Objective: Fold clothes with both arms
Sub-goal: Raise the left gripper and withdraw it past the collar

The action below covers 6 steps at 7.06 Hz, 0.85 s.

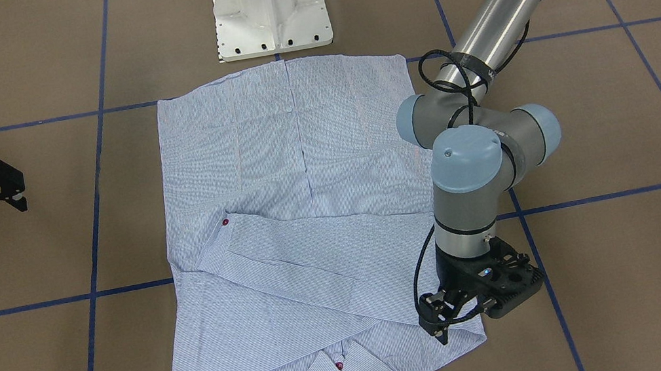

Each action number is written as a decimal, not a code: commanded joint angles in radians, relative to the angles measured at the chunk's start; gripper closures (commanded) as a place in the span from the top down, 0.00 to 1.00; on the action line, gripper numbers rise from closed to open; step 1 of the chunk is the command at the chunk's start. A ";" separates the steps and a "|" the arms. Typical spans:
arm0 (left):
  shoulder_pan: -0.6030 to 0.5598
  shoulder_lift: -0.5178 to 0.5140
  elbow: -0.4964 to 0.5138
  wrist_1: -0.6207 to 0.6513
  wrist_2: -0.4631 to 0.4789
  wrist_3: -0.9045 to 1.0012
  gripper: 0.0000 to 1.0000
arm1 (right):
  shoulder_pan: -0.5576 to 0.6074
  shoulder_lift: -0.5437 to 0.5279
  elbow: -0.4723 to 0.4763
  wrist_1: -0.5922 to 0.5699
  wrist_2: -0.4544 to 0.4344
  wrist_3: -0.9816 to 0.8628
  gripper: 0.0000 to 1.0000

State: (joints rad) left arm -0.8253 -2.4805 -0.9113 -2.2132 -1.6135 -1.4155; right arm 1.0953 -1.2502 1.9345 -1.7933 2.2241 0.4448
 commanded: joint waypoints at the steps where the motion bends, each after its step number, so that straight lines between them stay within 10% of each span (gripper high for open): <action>1: 0.005 0.000 0.069 -0.054 0.038 0.021 0.90 | 0.000 0.000 0.000 0.000 0.000 0.000 1.00; 3: 0.038 0.014 0.066 -0.056 0.037 0.029 0.80 | 0.000 0.000 0.000 0.000 0.000 0.000 1.00; 6: 0.035 0.015 0.054 -0.056 0.032 0.033 0.08 | 0.000 0.000 0.001 0.000 0.000 0.000 1.00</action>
State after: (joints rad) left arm -0.7825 -2.4657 -0.8540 -2.2680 -1.5786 -1.3841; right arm 1.0953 -1.2507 1.9345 -1.7932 2.2243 0.4448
